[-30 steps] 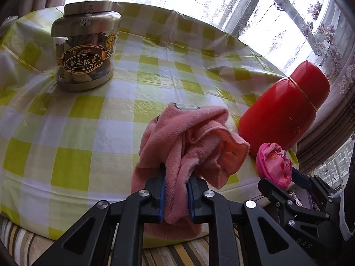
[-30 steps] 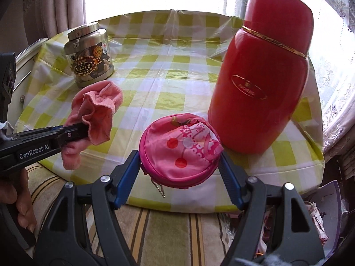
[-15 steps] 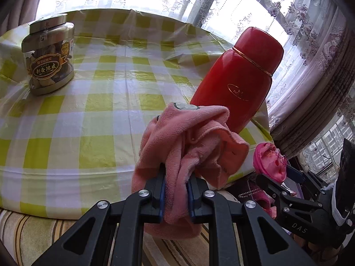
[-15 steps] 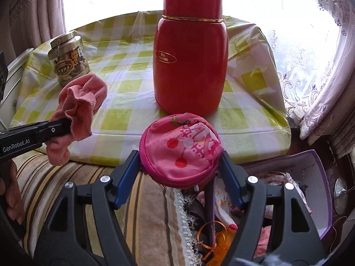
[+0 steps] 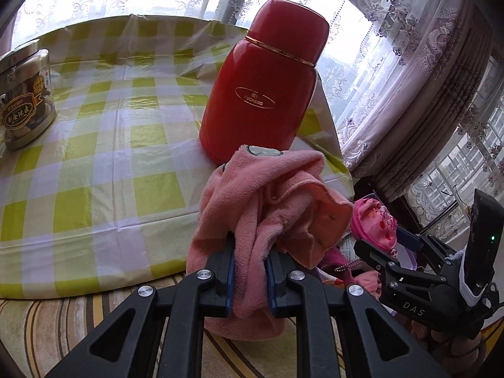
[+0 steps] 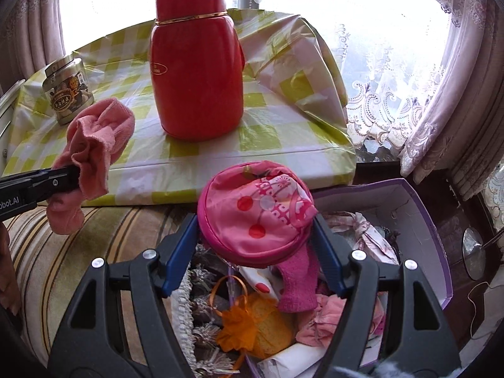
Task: Organize soft objects
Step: 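Carry the fleece hat and coin purse into the white box and release both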
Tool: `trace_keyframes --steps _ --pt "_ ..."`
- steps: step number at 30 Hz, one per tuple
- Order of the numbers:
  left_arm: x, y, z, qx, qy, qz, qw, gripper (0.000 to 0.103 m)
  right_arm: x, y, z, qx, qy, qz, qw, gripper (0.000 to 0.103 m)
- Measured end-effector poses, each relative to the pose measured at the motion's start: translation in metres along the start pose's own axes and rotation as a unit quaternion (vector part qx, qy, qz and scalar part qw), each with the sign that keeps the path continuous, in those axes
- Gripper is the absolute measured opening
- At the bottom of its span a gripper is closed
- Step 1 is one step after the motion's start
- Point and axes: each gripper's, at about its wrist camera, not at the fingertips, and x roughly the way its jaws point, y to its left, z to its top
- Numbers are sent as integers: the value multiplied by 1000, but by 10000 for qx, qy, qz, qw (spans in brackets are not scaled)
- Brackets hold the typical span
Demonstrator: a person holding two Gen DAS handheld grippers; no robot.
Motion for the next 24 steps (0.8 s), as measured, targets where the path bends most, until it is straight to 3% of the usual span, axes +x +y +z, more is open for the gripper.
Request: trace_keyframes --steps 24 --pt "54 -103 -7 776 504 -612 9938 16 -18 -102 -26 627 141 -901 9939 74"
